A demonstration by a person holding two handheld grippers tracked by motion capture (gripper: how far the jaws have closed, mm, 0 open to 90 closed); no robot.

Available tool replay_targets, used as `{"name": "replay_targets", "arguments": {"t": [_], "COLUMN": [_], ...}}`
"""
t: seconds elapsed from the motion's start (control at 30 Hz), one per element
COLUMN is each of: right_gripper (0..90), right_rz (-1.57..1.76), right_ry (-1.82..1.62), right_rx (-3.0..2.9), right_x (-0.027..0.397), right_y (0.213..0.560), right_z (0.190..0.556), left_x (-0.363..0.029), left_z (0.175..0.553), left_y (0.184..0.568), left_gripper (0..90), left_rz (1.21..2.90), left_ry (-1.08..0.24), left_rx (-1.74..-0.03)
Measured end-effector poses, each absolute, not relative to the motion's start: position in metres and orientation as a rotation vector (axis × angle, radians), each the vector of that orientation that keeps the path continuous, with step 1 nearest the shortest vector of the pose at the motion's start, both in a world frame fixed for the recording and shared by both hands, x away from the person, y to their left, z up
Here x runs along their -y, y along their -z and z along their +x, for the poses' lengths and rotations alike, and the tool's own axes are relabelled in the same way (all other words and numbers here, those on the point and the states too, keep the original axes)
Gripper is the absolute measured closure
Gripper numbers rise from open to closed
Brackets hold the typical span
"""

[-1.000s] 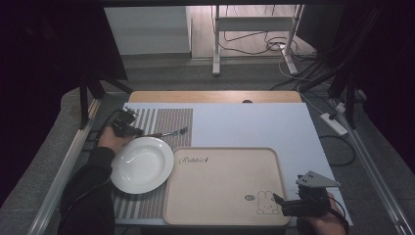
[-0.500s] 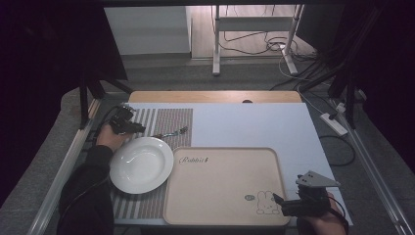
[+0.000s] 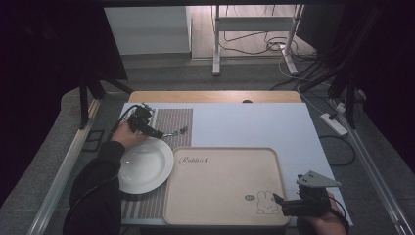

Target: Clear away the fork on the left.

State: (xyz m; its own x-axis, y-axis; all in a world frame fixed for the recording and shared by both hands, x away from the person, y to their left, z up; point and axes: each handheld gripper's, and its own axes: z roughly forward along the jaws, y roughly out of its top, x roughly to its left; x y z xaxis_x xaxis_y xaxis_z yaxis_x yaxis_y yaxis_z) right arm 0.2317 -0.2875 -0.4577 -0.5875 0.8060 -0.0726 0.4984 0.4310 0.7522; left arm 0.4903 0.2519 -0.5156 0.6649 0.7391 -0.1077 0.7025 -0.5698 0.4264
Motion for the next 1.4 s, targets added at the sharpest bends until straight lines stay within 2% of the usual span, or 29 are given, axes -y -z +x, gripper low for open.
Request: {"name": "replay_targets", "arguments": {"t": [0.13,0.17,0.23,0.3,0.33,0.37,0.4,0.43,0.47,0.5,0.57,0.77,0.97,1.2,1.4], "right_gripper": [0.0,0.0,0.0,0.0,0.0,0.0,0.0,0.0,0.0,0.0,0.0,0.0,0.0,0.0,0.0], "right_rz": [1.105,1.105,1.105,1.106,1.106,1.106,1.106,1.103,1.103,1.101,1.100,1.103,1.107,1.107,1.106], "right_ry": [-0.981,-0.983,-0.985,-0.988,-0.988,-0.986,-0.986,-0.987,-0.987,-0.987,-0.987,-0.988,-0.993,-0.986,-0.987], "right_rx": [-2.267,-2.265,-2.265,-2.266,-2.266,-2.268,-2.268,-2.269,-2.269,-2.269,-2.270,-2.271,-2.268,-2.271,-2.270], "right_x": [0.288,0.288,0.288,0.288,0.288,0.288,0.288,0.288,0.288,0.288,0.288,0.288,0.288,0.288,0.288], "right_y": [0.458,0.458,0.458,0.458,0.458,0.458,0.458,0.458,0.458,0.458,0.458,0.458,0.458,0.458,0.458], "right_z": [0.232,0.232,0.232,0.232,0.232,0.232,0.232,0.232,0.232,0.232,0.232,0.232,0.232,0.232,0.232], "left_x": [-0.244,-0.241,-0.241,-0.244,-0.245,-0.246,-0.247,-0.249,-0.249,-0.251,-0.254,-0.263,-0.280,-0.304,-0.310], "left_z": [0.493,0.494,0.495,0.494,0.493,0.492,0.491,0.489,0.489,0.489,0.489,0.493,0.492,0.486,0.476], "left_y": [0.520,0.523,0.523,0.520,0.519,0.517,0.517,0.516,0.516,0.515,0.515,0.515,0.509,0.482,0.468], "left_gripper": [2.0,6.9,15.9,29.7,29.7,46.9,46.9,58.4,64.8,64.8,76.0,78.2,78.3,78.3,78.3], "left_rz": [2.499,2.545,2.549,2.541,2.542,2.546,2.550,2.559,2.559,2.561,2.567,2.540,2.533,2.499,2.435], "left_ry": [-0.135,-0.174,-0.161,-0.164,-0.168,-0.169,-0.168,-0.162,-0.162,-0.157,-0.143,-0.107,-0.153,-0.217,-0.171], "left_rx": [-1.124,-1.130,-1.125,-1.101,-1.082,-1.065,-1.056,-1.025,-1.025,-1.016,-0.989,-1.019,-1.060,-1.117,-1.133]}}
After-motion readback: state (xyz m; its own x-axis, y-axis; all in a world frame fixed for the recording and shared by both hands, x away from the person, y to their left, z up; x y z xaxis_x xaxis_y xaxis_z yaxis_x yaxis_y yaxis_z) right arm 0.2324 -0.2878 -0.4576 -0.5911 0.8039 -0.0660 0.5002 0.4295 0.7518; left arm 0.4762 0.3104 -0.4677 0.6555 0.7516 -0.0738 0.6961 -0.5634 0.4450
